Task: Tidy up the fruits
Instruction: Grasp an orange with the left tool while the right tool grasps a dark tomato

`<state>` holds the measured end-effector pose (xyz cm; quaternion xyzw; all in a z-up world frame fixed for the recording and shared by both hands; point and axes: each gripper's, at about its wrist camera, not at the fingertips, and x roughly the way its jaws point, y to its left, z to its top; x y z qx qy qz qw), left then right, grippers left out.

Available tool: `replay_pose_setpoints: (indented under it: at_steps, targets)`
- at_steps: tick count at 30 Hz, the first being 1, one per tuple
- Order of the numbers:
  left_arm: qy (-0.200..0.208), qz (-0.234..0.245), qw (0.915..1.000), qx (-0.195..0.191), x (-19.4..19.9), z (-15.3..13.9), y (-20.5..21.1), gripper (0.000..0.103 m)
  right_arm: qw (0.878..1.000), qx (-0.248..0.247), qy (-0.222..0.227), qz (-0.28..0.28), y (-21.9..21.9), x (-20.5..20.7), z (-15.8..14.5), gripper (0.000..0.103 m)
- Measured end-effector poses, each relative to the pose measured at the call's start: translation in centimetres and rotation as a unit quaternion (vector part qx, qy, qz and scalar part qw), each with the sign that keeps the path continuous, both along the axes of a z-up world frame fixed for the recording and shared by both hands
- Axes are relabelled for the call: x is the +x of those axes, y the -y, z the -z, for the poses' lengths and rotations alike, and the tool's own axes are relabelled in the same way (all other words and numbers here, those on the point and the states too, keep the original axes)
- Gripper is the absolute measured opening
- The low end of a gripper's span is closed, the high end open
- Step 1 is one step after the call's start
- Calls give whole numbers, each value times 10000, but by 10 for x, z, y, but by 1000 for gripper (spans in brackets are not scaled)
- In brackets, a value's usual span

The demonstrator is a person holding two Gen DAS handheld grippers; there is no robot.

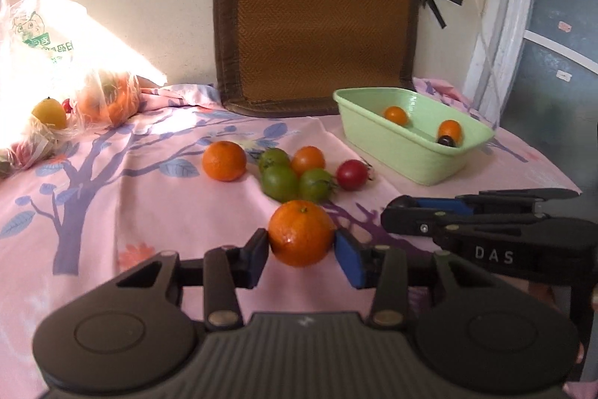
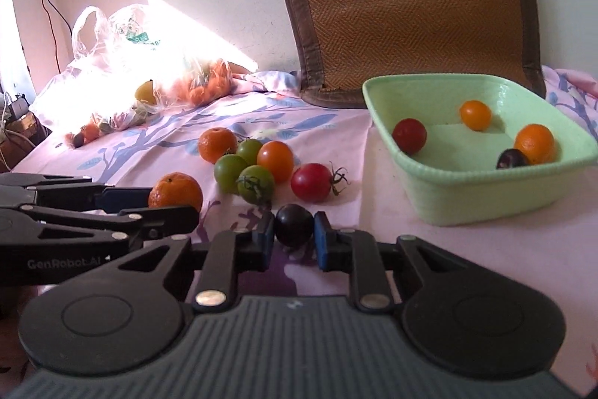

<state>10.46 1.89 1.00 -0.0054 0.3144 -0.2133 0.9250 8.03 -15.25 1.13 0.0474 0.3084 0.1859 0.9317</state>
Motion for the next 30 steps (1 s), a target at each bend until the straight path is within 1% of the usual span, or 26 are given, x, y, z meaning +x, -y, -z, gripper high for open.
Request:
replay_pose_setpoints:
  at_steps: [2,5,7,10,12,13,15,16,17,19,22,24,25,26,27,29,30]
  targets:
    - [42,245,9997,-83,-23,-2,10,39,9999,-13,148,64,11,-27,-3,25]
    - [124,647,9978,-87,-54,-3,31,40,9989,-154,368,251,30,-70,-4,25]
    - [144,868,9961,-36,-66,-2,48,40,9980,-224,444,397,42,-94,-2,25]
    - [201,1028,9944,138,-75,3,69,40,9964,-444,472,548,52,-115,4,25]
    - [165,1046,9940,265,-77,8,80,40,9945,-648,542,613,53,-122,8,26]
    - [105,1044,9940,298,-76,11,83,41,9943,-670,547,630,54,-123,10,26]
    - [139,1005,9942,363,-79,13,85,42,9946,-609,528,647,57,-122,13,26]
    - [176,969,9943,411,-81,13,86,47,9947,-588,530,649,58,-123,13,27]
    - [215,930,9945,436,-82,12,86,51,9947,-584,541,653,59,-123,13,30]
    - [267,874,9948,442,-83,8,84,54,9940,-642,590,657,58,-126,14,33]
    - [344,853,9946,486,-84,3,85,56,9934,-680,647,654,57,-130,15,33]
    - [360,879,9939,562,-84,4,88,55,9931,-701,684,649,56,-133,15,33]
    - [351,905,9935,591,-84,5,90,53,9928,-723,707,635,55,-134,16,33]
    - [318,936,9932,611,-83,6,91,49,9927,-743,736,608,55,-135,16,33]
    - [251,975,9930,621,-81,9,92,42,9924,-768,769,570,53,-137,17,32]
    - [205,996,9930,593,-79,10,93,40,9913,-836,833,577,52,-136,17,25]
    - [163,1042,9929,551,-76,7,93,40,9907,-854,869,601,53,-134,16,25]
